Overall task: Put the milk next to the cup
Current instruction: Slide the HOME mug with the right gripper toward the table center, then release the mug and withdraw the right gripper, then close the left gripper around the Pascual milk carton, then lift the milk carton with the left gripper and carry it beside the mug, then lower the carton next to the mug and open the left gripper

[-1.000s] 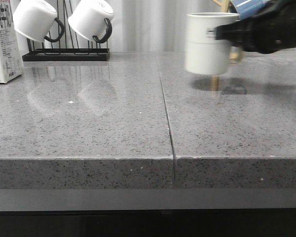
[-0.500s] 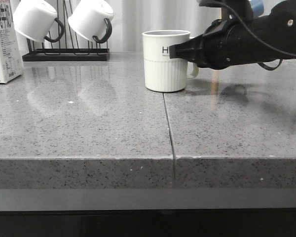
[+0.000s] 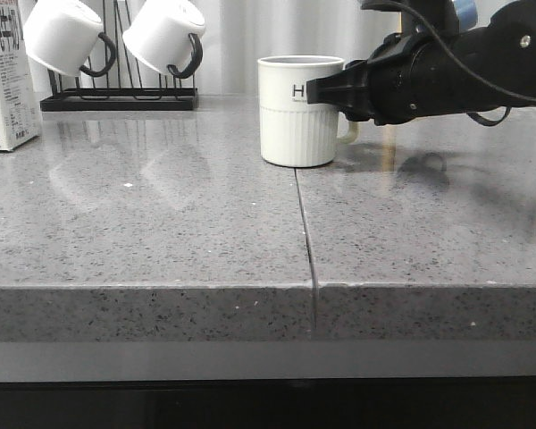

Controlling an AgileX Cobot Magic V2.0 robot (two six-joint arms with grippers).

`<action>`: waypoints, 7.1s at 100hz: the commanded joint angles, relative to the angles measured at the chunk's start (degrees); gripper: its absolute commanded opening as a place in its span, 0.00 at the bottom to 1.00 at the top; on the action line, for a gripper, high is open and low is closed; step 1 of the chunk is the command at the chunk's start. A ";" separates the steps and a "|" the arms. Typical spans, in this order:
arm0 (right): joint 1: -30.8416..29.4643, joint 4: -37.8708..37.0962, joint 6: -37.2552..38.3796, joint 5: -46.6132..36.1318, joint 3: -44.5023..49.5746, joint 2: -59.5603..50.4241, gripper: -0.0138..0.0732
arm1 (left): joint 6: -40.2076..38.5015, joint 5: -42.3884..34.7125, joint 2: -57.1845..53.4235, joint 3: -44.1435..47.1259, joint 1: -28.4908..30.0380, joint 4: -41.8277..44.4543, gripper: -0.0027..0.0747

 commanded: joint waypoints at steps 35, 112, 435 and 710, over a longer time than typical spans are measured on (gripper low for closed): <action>-0.02 -0.04 -0.51 -4.57 4.39 -8.06 0.50 | -0.49 -4.80 -1.72 2.49 -0.27 0.00 0.01; -0.02 -0.04 -0.51 12.69 30.66 -50.18 0.08 | -0.49 -4.80 -1.72 2.49 -0.27 0.00 0.01; -0.02 -0.04 -0.51 37.82 32.91 -81.08 0.08 | -3.54 -26.13 87.20 -58.54 -2.67 -2.13 0.60; -0.02 -0.04 -0.51 37.82 32.91 -81.08 0.08 | -2.85 -25.50 82.28 -55.41 -31.70 -1.98 0.77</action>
